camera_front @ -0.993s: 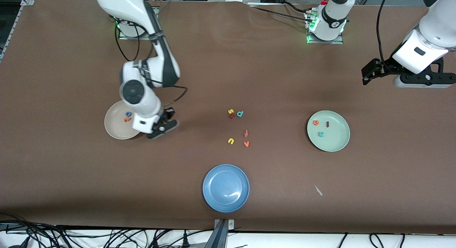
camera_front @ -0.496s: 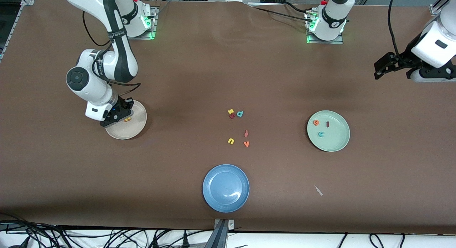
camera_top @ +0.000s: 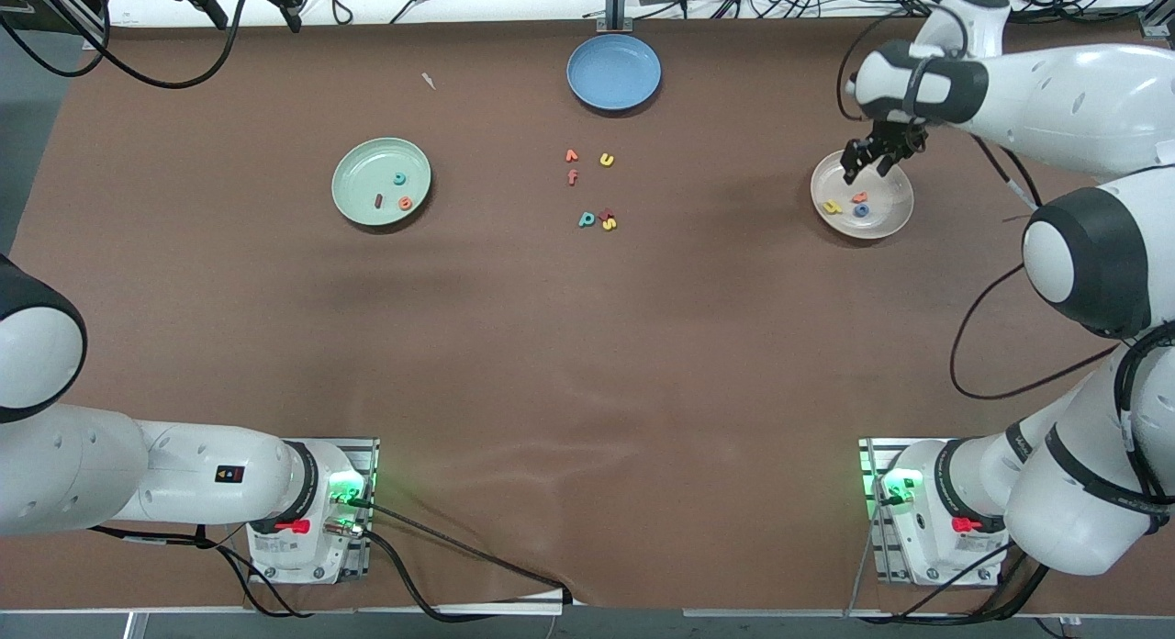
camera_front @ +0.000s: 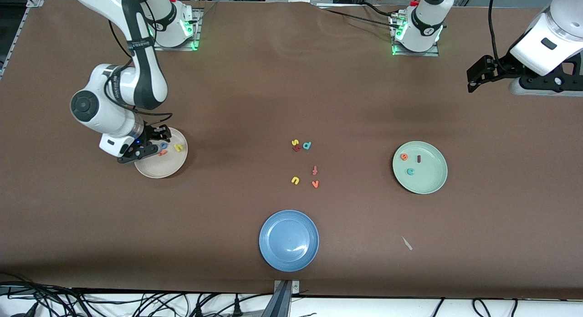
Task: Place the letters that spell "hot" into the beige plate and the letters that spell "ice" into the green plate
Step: 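Place the yellow h on the beige plate with the right gripper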
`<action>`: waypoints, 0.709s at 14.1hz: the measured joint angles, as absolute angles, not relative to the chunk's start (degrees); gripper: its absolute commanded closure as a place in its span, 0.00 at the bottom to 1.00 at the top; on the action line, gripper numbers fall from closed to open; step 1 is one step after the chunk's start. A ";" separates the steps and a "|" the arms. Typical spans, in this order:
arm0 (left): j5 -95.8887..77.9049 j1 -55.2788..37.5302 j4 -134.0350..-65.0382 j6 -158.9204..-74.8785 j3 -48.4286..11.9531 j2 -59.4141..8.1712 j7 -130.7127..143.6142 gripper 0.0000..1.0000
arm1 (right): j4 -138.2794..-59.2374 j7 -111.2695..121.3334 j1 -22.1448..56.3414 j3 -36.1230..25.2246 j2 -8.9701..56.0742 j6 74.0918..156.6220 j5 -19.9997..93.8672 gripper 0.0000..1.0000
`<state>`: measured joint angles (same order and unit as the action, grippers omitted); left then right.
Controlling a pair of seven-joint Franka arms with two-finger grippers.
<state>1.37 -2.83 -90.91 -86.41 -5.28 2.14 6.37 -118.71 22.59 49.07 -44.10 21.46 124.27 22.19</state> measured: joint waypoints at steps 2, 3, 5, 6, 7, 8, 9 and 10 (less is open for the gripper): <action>1.37 -2.64 -90.72 -86.31 -5.19 1.96 6.37 0.00 | -113.49 14.45 48.68 -44.10 22.12 117.71 22.18 0.00; 1.37 -2.56 -90.66 -86.29 -5.19 1.89 6.37 0.00 | -111.64 10.10 48.69 -44.02 22.74 116.10 22.18 0.00; 1.37 -2.51 -90.56 -86.25 -5.19 1.82 6.37 0.00 | -109.08 3.23 48.77 -43.58 24.47 115.00 22.18 0.00; 1.37 -2.51 -90.53 -86.24 -5.19 1.81 6.37 0.00 | -108.02 0.78 48.79 -43.41 25.43 114.25 22.19 0.00; 1.37 -2.51 -90.50 -86.24 -5.19 1.81 6.37 0.00 | -106.95 -0.93 48.79 -43.36 26.26 113.10 22.19 0.00; 1.37 -2.51 -90.49 -86.22 -5.19 1.81 6.37 0.00 | -105.88 -2.44 48.69 -43.23 26.91 111.96 22.19 0.00; 1.37 -2.51 -90.48 -86.22 -5.19 1.80 6.37 0.00 | -105.03 -3.92 47.87 -42.22 27.07 110.85 22.03 0.00; 1.37 -2.51 -90.47 -86.22 -5.19 1.80 6.37 0.00 | -104.14 -5.74 45.03 -38.81 26.82 109.87 20.63 0.00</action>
